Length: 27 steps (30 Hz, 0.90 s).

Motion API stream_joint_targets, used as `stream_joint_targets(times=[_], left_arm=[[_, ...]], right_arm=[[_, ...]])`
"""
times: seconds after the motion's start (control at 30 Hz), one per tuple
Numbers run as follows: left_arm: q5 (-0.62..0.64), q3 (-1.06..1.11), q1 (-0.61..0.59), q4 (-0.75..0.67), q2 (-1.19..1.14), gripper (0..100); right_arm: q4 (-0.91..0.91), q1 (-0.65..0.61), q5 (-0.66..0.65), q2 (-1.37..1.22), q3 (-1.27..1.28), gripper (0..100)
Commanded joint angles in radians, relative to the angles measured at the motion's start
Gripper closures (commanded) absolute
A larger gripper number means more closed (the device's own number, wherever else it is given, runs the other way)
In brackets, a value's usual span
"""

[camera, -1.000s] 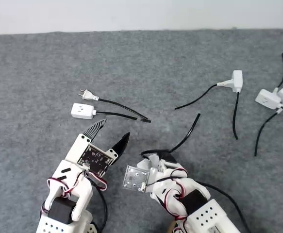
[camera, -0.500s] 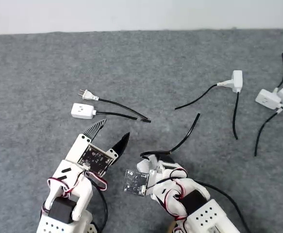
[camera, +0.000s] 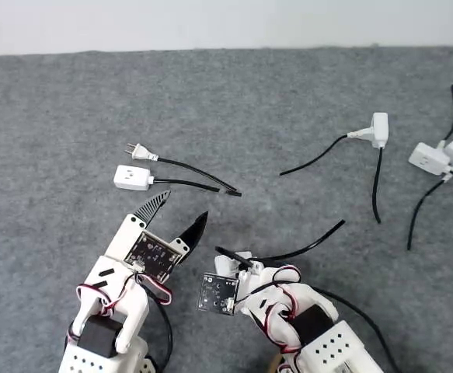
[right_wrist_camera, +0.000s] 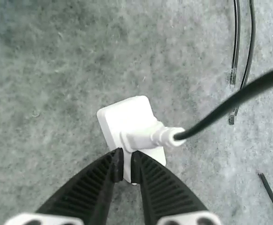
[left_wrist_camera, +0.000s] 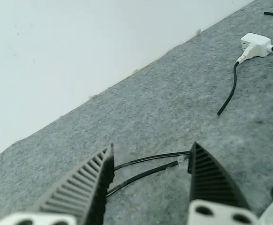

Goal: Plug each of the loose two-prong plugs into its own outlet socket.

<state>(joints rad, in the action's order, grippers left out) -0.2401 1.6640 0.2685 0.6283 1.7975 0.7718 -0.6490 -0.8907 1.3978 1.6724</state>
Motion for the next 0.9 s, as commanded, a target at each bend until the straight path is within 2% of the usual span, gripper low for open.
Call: stream_joint_targets(times=[0.0, 0.17, 0.33, 0.4, 0.6, 0.87], left_arm=[[0.002, -0.012, 0.008, -0.026, 0.003, 75], [0.002, -0.012, 0.008, -0.026, 0.003, 75], [0.002, -0.012, 0.008, -0.026, 0.003, 75], [0.002, -0.012, 0.008, -0.026, 0.003, 75], [0.002, -0.012, 0.008, -0.026, 0.003, 75], [0.002, -0.012, 0.008, -0.026, 0.003, 75]], right_arm=[[-0.005, 0.012, -0.011, -0.007, 0.006, 99.0], [-0.01, 0.042, -0.011, -0.007, -0.002, 98.7], [-0.01, 0.257, -0.009, -0.007, -0.074, 98.6], [-0.004, 0.302, -0.009, -0.007, -0.08, 96.5], [0.03, 0.315, -0.008, -0.007, -0.084, 76.8], [0.031, 0.265, -0.009, -0.007, -0.077, 82.1]])
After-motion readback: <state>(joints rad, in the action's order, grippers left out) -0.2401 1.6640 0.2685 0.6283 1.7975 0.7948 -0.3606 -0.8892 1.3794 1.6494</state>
